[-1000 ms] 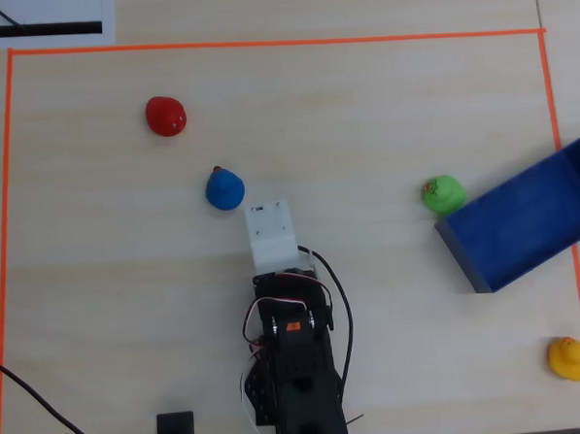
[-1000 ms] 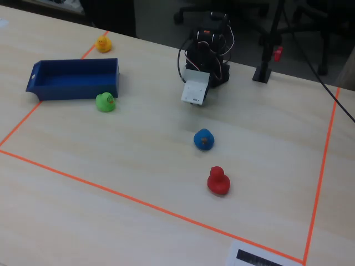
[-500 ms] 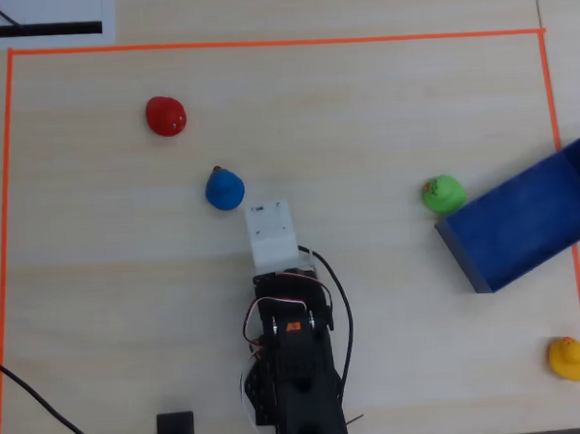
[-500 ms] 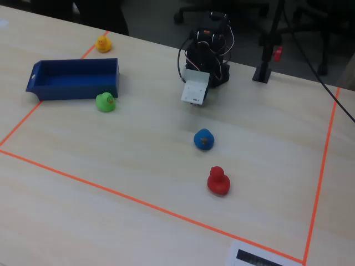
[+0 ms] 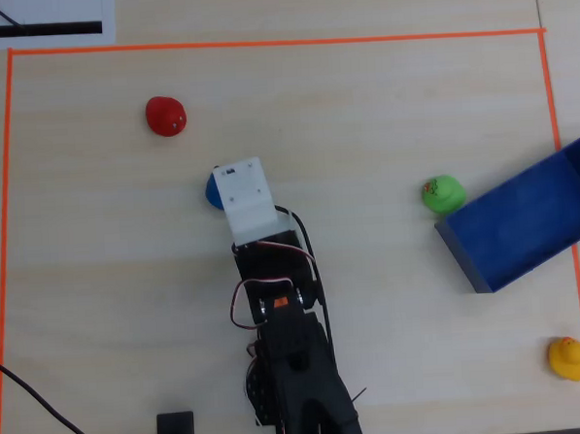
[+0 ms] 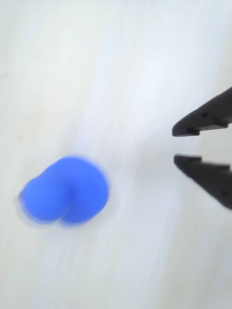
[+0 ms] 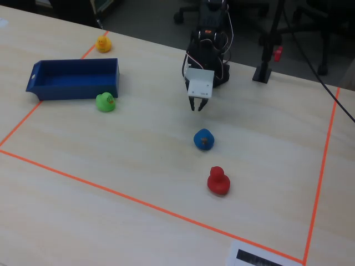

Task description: Grasp red duck and put it into box.

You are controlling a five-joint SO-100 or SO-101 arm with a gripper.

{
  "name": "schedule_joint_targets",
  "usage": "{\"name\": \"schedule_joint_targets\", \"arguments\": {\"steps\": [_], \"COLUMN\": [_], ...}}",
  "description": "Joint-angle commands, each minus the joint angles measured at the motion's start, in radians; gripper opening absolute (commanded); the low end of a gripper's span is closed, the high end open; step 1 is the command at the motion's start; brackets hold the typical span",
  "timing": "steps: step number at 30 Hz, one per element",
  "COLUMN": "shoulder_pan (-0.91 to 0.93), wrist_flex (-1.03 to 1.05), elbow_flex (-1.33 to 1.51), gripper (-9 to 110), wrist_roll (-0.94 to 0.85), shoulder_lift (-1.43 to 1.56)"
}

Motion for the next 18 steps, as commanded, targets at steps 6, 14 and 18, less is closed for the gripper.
{"name": "schedule_joint_targets", "arguments": {"steps": [6, 14, 18], "shoulder_pan": [-0.164, -0.213, -0.218], "wrist_flex": [0.018, -0.107, -0.192], "elbow_flex": [-0.853, -1.186, -1.187], "gripper": [16, 18, 20], "wrist_roll": [0.115, 0.153, 0.153], "shoulder_lift": [-0.701, -1.124, -1.232]}}
